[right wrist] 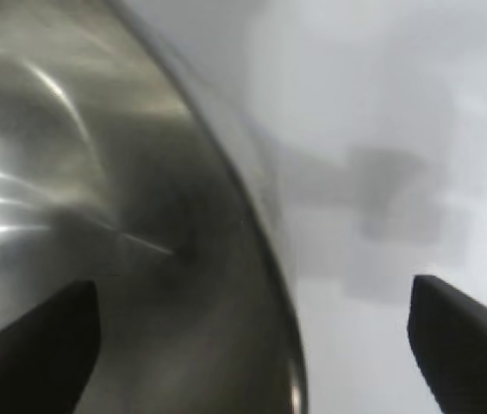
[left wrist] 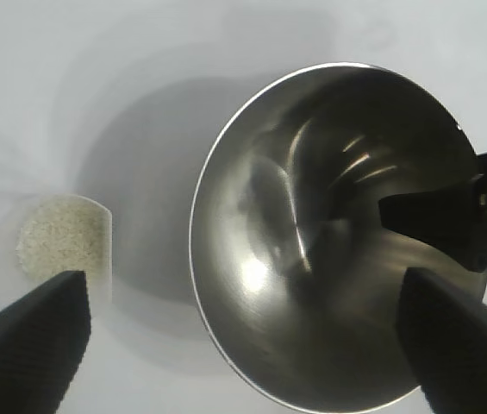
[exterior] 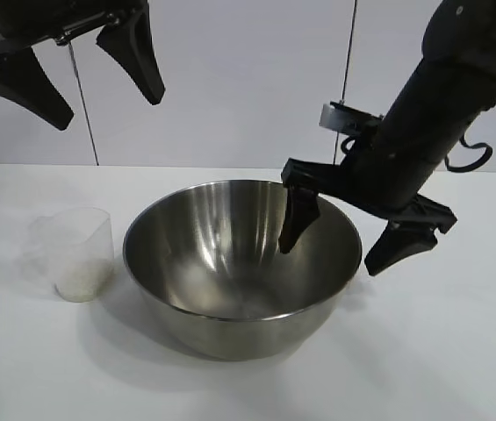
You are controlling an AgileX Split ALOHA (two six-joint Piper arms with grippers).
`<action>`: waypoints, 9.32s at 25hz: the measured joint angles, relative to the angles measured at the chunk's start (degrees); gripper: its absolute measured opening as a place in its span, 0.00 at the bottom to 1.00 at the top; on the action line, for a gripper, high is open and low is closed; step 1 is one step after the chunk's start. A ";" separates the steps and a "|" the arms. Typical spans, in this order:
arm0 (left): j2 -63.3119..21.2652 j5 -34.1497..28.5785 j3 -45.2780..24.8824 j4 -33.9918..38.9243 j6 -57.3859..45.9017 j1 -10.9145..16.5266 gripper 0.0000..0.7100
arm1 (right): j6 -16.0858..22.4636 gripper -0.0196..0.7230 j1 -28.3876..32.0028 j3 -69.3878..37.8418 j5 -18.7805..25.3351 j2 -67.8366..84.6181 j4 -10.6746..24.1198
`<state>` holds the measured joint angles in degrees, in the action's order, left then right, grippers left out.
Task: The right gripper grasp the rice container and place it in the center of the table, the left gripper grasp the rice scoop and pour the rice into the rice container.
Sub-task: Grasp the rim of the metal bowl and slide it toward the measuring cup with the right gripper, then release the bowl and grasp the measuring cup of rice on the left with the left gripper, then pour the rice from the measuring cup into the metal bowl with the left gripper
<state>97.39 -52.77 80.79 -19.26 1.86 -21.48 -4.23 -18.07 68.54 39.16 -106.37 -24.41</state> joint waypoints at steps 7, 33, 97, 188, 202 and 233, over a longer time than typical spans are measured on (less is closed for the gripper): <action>0.00 -0.46 0.00 0.05 1.34 0.00 0.98 | 0.18 0.96 5.09 3.57 7.40 5.81 -0.45; -24.23 72.59 -44.19 4.76 12.02 0.00 0.93 | -1.58 0.96 8.14 3.57 10.83 9.37 -0.63; 23.29 118.92 -57.12 6.88 11.59 5.82 0.93 | -1.79 0.96 8.14 3.57 12.34 9.37 -0.63; 4.00 79.25 -32.64 36.49 69.70 -13.42 0.02 | -1.59 0.96 8.14 3.57 12.34 9.37 0.36; 7.22 86.08 -31.12 44.70 93.92 -13.48 0.02 | -1.59 0.96 8.14 3.57 13.94 9.37 -0.02; 7.22 75.89 -26.94 63.08 99.21 -13.48 0.02 | -3.76 0.96 8.14 3.57 15.55 9.37 0.66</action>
<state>104.61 23.12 53.85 43.83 101.07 -34.96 -7.99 -9.93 72.10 54.70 -97.00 -23.75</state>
